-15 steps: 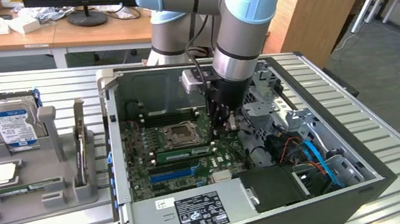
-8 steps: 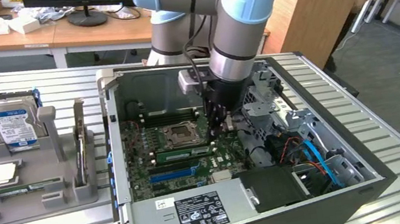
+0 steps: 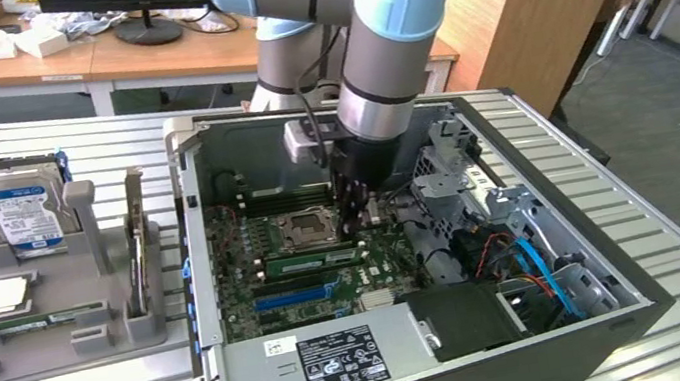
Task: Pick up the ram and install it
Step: 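Press down the ram until it locks into place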
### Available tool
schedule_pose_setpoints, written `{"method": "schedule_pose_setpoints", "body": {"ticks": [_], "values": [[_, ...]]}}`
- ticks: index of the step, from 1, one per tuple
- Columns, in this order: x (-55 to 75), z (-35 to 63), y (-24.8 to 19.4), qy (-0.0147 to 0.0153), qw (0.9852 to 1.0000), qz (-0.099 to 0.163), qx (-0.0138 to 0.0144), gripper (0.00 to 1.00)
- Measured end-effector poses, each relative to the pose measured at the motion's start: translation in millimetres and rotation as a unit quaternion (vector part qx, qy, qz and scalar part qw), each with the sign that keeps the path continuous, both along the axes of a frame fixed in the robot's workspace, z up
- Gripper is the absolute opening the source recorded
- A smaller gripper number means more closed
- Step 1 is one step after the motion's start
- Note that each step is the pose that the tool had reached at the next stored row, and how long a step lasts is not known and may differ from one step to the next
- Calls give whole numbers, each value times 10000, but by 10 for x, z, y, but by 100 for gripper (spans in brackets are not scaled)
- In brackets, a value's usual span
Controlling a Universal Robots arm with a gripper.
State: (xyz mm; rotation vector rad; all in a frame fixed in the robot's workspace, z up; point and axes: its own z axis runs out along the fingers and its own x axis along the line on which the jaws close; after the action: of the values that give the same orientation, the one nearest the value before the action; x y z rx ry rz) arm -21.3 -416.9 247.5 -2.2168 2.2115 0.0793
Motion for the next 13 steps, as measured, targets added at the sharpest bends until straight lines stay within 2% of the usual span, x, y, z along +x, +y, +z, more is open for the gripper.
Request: {"method": "schedule_pose_setpoints", "body": {"ticks": [13], "values": [[-288,0,0,-7,10000,-1,0,10]]}}
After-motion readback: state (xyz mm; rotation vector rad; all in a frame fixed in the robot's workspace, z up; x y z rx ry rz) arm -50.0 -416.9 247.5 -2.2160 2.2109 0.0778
